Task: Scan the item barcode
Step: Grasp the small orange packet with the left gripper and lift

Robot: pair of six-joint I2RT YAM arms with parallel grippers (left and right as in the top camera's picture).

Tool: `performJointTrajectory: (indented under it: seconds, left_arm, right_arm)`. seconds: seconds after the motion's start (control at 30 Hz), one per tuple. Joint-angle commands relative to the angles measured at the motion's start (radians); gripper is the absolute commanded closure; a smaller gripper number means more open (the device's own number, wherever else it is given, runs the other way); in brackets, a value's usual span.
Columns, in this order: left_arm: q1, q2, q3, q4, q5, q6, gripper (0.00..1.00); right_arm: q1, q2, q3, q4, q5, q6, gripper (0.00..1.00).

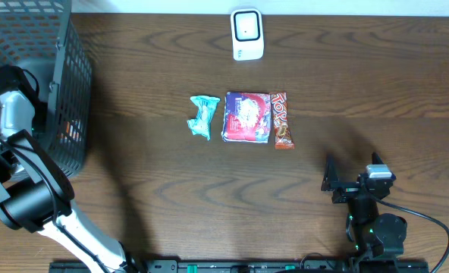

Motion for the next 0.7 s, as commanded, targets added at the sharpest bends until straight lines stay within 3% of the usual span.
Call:
performJointTrajectory:
  seconds: [0.0, 0.07, 0.2, 0.3, 0.57, 0.67]
  left_arm:
    - [0.001, 0.048, -0.053, -0.009, 0.003, 0.002, 0.35]
    - [0.001, 0.048, -0.053, -0.011, 0.005, 0.002, 0.34]
    - [0.001, 0.048, -0.053, -0.011, 0.064, 0.002, 0.13]
    - [0.001, 0.048, -0.053, -0.012, 0.107, 0.002, 0.08]
    - [0.0, 0.048, -0.054, -0.018, 0.119, 0.002, 0.1]
    - [0.0, 0.048, -0.064, -0.005, 0.119, 0.002, 0.29]
  right_arm:
    - [-0.003, -0.005, -0.002, -0.003, 0.001, 0.006, 0.01]
    - [-0.003, -0.004, -0.002, -0.003, 0.001, 0.006, 0.01]
    - [-0.003, -0.004, -0.002, -0.003, 0.001, 0.006, 0.01]
    - [-0.003, -0.004, -0.002, -0.003, 0.001, 0.006, 0.01]
    - [-0.003, -0.004, -0.002, -0.003, 0.001, 0.006, 0.01]
    - [-0.003, -0.004, -0.002, -0.003, 0.001, 0.006, 0.01]
